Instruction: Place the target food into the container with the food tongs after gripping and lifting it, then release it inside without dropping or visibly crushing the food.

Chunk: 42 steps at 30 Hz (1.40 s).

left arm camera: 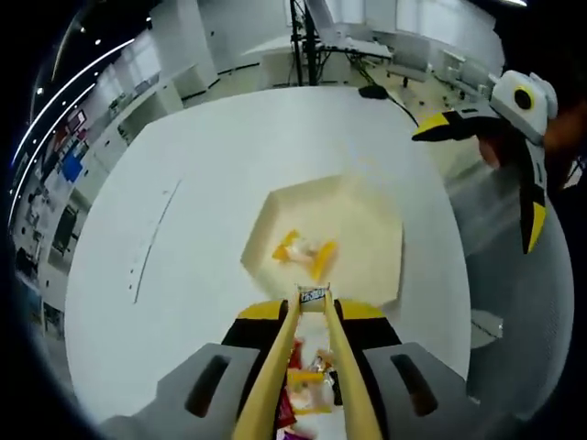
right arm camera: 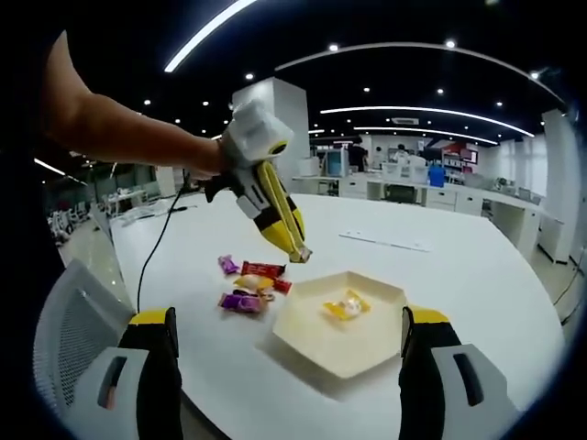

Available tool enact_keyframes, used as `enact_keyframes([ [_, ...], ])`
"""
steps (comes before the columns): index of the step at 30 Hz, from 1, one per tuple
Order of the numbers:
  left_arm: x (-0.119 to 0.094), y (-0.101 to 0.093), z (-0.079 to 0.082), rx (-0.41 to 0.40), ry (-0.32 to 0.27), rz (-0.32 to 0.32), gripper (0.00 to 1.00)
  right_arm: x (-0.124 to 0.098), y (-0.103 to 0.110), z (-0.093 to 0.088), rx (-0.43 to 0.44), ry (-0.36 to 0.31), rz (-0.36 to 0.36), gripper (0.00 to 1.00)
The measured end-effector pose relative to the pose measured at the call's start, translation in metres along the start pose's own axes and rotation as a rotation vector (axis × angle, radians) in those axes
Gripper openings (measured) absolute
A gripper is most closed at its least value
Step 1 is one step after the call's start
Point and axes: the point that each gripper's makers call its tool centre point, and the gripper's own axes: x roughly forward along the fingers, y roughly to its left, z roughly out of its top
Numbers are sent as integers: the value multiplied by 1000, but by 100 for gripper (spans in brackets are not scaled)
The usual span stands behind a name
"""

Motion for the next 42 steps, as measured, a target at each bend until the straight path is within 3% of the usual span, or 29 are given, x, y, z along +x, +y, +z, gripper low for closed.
enact_keyframes([
  [6,7,-1,22,-15,-57,-3,17,0,-1,0,7,-4,-5,99],
  [8,11,-2,25,30,-61,-4,18,0,-1,0,11,-3,-1,99],
  [16,13,-8,34,42,-72,-6,21,0,0,-1,7,4,2,99],
  [18,14,-12,36,12,-76,-26,22,1,0,-1,6,4,5,99],
  [24,12,-9,41,60,-100,-1,23,1,0,-1,1,6,5,99],
  [37,-2,-9,31,24,-149,12,24,1,1,-3,-2,16,8,99],
  [42,-15,-3,11,13,-157,21,24,1,1,-2,0,14,6,99],
])
